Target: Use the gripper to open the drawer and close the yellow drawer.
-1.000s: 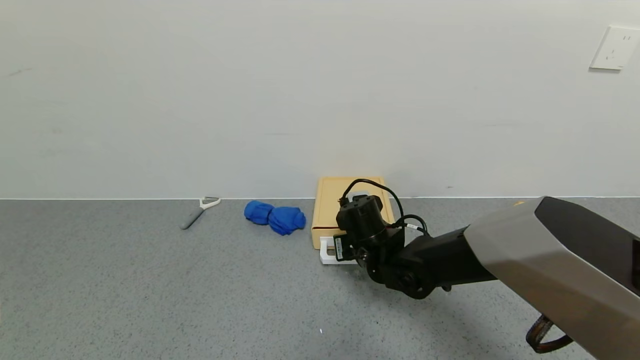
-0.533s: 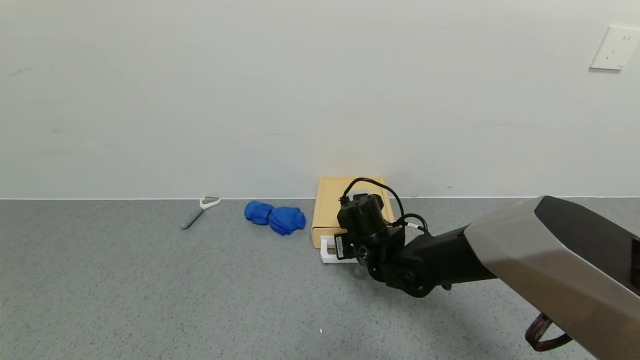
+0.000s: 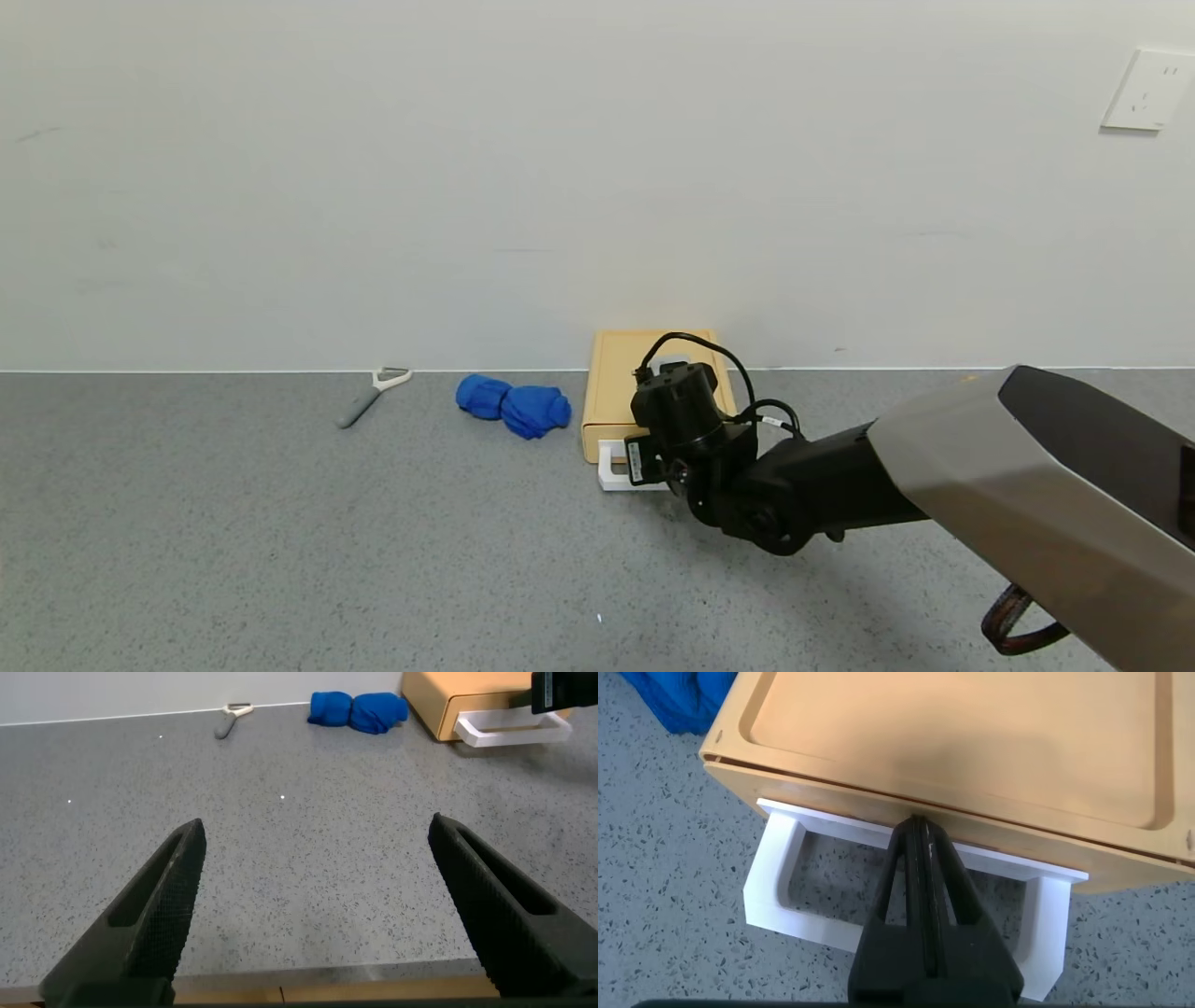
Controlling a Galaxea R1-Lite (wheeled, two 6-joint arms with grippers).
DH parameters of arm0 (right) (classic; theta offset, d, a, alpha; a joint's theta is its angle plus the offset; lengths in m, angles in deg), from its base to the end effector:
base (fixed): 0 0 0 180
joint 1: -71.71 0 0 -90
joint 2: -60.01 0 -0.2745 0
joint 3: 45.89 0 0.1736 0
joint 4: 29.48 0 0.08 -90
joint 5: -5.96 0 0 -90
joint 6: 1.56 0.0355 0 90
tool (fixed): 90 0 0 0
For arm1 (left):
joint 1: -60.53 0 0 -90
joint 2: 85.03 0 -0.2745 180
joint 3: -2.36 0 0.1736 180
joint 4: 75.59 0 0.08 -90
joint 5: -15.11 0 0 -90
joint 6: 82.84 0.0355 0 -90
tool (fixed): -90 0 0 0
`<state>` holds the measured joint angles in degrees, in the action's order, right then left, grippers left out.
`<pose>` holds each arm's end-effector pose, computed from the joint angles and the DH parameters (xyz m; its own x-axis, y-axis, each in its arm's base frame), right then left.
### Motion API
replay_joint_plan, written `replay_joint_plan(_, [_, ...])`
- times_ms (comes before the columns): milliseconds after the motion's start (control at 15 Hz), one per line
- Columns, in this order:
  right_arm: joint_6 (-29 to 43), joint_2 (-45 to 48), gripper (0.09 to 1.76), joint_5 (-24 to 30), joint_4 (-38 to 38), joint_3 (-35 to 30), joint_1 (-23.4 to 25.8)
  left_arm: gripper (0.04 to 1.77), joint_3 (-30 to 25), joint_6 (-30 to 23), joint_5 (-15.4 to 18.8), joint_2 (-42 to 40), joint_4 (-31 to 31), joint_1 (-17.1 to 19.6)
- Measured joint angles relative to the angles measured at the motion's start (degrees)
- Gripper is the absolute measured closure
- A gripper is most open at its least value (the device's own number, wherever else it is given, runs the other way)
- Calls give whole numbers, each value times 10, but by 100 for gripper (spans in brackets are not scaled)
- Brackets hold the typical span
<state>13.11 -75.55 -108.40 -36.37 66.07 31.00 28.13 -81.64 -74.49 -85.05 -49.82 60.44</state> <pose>0.3521 0.2836 0.0657 0.8641 0.1993 -0.4622 -0.2167 0.9761 0.0158 -0.0027 -0.0002 0.0755 1.0000 -0.0086 0.0003 0.0085 0.9997 0.0209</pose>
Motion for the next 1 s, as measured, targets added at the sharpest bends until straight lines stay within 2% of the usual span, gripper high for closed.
replay_joint_plan(267, [0, 26, 173, 3, -5, -18, -5, 9, 0, 0, 0, 0, 0, 0])
replay_joint_plan(400, [-6, 55, 173, 25, -6, -45, -8, 9, 0, 0, 0, 0, 0, 0])
replay_joint_plan(667, [-60, 142, 173, 92, -6, -142, -10, 9, 0, 0, 0, 0, 0, 0])
replay_joint_plan(933, [-104, 222, 173, 110, -5, -229, -5, 9, 0, 0, 0, 0, 0, 0])
replay_joint_plan(1000, [-107, 234, 153, 114, -4, -242, -4, 9, 0, 0, 0, 0, 0, 0])
